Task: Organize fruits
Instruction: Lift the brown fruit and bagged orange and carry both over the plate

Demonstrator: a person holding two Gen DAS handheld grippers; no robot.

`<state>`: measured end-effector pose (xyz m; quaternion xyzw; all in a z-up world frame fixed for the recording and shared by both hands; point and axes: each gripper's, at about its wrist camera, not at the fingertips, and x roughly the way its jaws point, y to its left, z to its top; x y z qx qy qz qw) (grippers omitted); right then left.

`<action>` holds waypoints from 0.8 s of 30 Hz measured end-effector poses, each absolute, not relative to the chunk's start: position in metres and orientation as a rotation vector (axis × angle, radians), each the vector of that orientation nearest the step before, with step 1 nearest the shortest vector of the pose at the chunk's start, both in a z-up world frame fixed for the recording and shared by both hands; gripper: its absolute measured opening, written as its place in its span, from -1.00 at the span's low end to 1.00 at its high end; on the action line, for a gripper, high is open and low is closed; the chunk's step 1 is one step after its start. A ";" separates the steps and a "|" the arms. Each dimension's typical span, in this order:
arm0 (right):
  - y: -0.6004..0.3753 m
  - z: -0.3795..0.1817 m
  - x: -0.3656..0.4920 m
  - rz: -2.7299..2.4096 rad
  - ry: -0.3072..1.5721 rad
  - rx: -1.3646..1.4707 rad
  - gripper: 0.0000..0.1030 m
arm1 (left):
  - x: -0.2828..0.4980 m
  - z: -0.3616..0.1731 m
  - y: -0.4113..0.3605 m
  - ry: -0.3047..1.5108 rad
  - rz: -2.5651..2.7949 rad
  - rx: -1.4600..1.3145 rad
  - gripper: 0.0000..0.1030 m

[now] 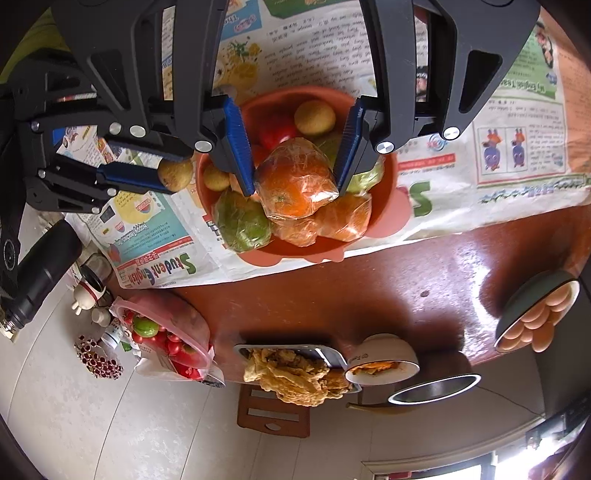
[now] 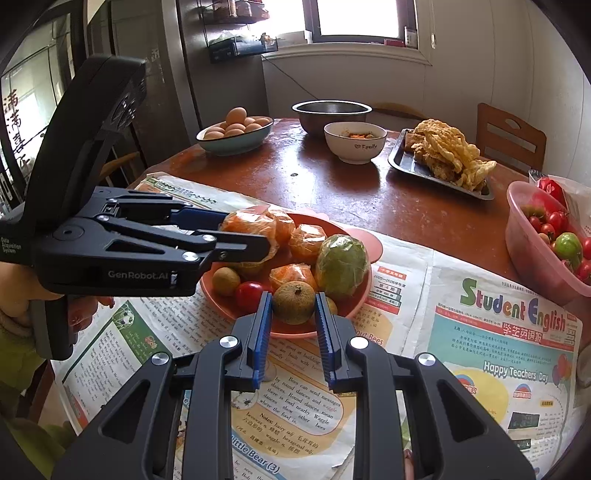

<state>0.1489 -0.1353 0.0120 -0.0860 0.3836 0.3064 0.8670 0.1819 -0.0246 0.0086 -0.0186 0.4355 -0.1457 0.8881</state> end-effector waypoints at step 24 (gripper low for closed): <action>-0.112 -0.014 0.160 0.682 0.849 -0.203 -0.56 | 0.201 0.002 -0.027 0.922 -0.312 -0.036 -0.32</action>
